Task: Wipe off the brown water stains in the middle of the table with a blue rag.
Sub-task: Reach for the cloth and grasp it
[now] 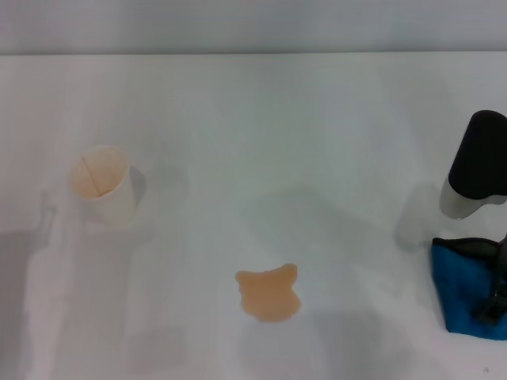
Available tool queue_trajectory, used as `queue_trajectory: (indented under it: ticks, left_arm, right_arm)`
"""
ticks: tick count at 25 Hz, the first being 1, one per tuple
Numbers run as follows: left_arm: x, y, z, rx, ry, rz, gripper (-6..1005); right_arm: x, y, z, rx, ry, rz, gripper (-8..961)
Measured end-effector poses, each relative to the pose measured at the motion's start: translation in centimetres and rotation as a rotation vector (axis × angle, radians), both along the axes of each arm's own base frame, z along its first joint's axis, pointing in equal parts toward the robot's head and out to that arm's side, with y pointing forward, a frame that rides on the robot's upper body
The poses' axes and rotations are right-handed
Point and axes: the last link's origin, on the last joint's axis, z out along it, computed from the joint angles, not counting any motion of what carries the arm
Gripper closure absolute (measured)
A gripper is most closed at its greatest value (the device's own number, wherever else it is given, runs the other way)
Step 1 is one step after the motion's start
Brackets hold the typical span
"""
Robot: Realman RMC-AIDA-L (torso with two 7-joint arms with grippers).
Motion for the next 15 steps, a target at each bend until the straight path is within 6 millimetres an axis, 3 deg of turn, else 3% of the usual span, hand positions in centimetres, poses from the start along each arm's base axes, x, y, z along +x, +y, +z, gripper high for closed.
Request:
queue_trajectory:
  ticks: [13,15]
  left_arm:
    - [0.03,0.02,0.01,0.001,0.000,-0.001,123]
    - [0.05,0.04,0.01,0.001,0.000,-0.002,123]
  right_arm:
    - [0.40,0.11,-0.19,0.002,-0.006,-0.003,102]
    - [0.45,0.07,-0.28,-0.004,-0.011,-0.004,147]
